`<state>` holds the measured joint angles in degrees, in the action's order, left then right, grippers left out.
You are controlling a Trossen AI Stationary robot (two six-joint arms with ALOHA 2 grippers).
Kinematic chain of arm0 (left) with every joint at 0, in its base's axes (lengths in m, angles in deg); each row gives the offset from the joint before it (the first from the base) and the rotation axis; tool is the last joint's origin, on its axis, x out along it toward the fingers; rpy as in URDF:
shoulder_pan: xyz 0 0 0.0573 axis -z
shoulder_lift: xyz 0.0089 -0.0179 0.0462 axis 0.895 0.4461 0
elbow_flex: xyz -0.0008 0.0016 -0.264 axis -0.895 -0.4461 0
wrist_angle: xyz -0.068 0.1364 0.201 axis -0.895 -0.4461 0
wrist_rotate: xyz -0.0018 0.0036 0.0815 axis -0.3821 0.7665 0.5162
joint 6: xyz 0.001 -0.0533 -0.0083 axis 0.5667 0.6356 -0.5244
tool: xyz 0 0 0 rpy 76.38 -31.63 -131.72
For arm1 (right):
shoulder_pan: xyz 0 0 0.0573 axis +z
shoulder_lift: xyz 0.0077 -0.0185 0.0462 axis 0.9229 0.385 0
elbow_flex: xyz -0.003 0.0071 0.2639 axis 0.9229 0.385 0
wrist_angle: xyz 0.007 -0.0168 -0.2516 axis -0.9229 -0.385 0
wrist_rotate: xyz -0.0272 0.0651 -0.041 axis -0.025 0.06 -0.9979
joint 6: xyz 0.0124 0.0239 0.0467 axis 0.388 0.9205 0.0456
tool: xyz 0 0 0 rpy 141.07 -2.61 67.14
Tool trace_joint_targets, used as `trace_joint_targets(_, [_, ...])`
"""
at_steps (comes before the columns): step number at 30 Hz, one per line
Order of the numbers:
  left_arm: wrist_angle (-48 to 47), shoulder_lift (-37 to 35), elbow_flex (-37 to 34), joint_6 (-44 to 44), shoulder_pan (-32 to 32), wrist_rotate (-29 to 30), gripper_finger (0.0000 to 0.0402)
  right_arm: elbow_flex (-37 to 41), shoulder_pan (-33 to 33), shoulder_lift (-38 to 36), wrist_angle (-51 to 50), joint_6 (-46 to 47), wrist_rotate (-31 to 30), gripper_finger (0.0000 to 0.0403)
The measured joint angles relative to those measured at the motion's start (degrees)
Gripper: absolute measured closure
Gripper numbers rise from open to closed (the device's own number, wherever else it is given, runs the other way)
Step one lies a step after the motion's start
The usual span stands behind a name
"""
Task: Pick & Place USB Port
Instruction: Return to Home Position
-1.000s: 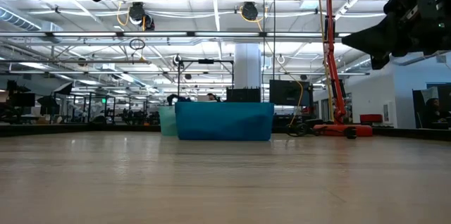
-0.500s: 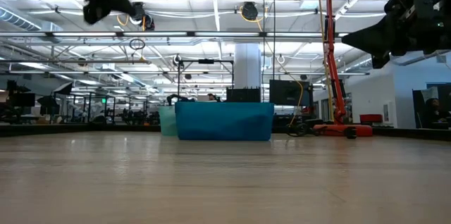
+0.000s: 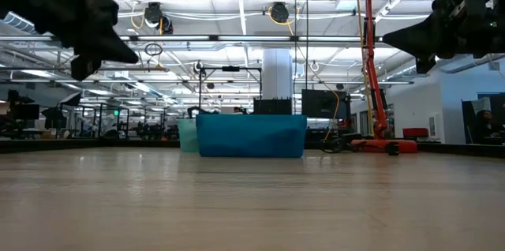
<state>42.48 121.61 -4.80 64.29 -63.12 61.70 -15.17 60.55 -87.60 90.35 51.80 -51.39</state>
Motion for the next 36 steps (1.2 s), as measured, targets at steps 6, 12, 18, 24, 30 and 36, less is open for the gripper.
trace_joint_targets(6, [-2.18, -5.97, -3.41, 1.43, 0.00, 6.51, 0.0401, 0.00, 0.04, 0.02, 0.00, -0.01, 0.02, 0.0403])
trace_joint_targets(12, [-2.96, -13.14, -6.40, 2.64, 0.00, 8.27, 0.0401, 0.00, 0.04, 0.02, -0.02, -0.02, 0.02, 0.0403])
trace_joint_targets(18, [-3.25, -20.21, -9.90, 3.53, 0.00, 8.27, 0.0401, 0.00, 0.04, 0.02, -0.04, -0.02, 0.02, 0.0403])
trace_joint_targets(24, [-3.24, -27.57, -13.24, 3.66, 0.00, 8.22, 0.0401, 0.00, 0.04, 0.02, -0.06, -0.02, 0.04, 0.0403])
trace_joint_targets(30, [-3.27, -30.32, -13.28, -4.94, 0.00, 6.16, 0.0401, 0.00, 0.07, 0.04, -0.08, -0.02, 0.04, 0.0403])
trace_joint_targets(36, [-3.18, -29.11, -13.26, -18.72, 0.00, 6.35, 0.0396, 0.00, 0.05, 0.04, -0.31, -0.01, 0.04, 0.0403])
